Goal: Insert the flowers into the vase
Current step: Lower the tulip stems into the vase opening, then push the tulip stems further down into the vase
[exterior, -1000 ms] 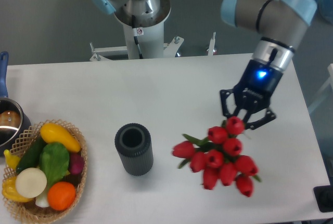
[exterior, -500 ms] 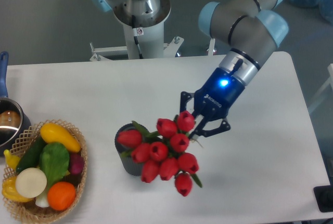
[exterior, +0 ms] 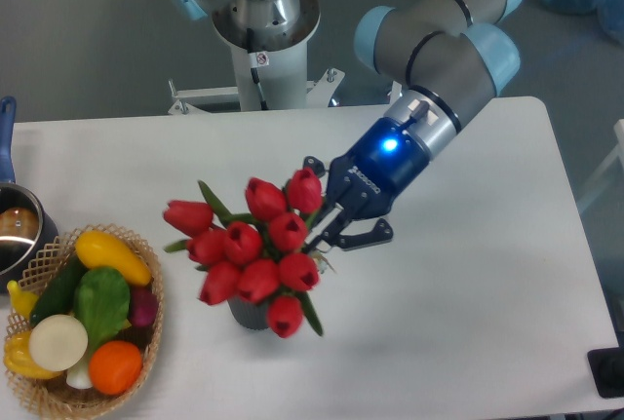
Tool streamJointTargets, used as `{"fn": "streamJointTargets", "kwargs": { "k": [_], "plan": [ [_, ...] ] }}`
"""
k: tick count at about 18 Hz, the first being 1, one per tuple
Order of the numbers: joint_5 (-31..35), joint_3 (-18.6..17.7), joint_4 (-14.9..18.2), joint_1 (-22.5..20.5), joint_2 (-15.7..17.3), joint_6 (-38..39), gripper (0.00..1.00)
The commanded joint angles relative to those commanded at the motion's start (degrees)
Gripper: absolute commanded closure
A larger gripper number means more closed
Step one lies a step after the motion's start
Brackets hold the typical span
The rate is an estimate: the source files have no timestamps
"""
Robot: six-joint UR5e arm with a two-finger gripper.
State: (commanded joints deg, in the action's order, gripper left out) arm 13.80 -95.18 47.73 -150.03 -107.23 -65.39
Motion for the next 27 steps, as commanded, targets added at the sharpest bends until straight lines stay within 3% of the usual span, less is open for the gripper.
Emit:
{"fn": "streamJointTargets", "kwargs": {
  "k": [8, 13, 27],
  "plan": [
    [-4.2, -1.8, 0.0, 1.8, 0.4, 0.0, 0.94],
    [-9.7, -5.2, 0.0, 1.7, 0.3, -3.8, 0.94],
    [-9.8, -7.8, 0.0, 0.3, 0.1, -6.7, 0.94]
  ]
}}
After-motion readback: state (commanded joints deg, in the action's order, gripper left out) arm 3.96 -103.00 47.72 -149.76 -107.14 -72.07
